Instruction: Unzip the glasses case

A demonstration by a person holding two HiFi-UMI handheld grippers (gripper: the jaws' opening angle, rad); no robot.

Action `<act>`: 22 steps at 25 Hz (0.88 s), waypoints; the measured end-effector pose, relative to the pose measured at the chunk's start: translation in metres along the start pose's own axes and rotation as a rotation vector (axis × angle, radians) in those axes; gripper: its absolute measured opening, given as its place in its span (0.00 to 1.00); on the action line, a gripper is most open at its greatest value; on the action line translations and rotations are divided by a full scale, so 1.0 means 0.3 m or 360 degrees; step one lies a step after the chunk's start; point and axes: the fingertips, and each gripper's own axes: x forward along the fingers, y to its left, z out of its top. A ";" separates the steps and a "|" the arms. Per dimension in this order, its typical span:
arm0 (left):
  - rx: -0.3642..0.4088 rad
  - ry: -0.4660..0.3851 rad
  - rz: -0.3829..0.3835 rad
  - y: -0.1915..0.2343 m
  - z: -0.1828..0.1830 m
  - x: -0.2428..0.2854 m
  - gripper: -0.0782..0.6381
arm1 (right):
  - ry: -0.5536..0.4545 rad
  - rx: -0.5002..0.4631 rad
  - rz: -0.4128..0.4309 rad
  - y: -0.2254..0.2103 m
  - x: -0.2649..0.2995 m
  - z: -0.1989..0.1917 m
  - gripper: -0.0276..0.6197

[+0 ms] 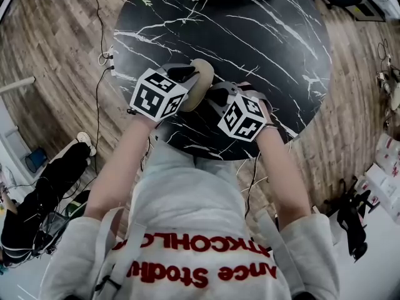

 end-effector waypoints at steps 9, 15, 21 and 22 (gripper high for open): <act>-0.0028 -0.0042 0.0001 0.003 -0.001 -0.002 0.20 | -0.0103 0.0187 -0.0041 0.083 0.023 0.027 0.09; -0.0045 -0.0061 -0.0001 0.005 0.000 -0.002 0.20 | -0.0153 0.0253 -0.0031 0.145 0.057 0.058 0.09; -0.0051 -0.0077 0.0000 0.006 0.002 -0.003 0.20 | -0.0212 0.0305 -0.0032 0.203 0.105 0.109 0.08; -0.0050 -0.0083 0.0002 0.006 0.002 -0.003 0.19 | -0.0218 0.0313 -0.0030 0.207 0.111 0.116 0.08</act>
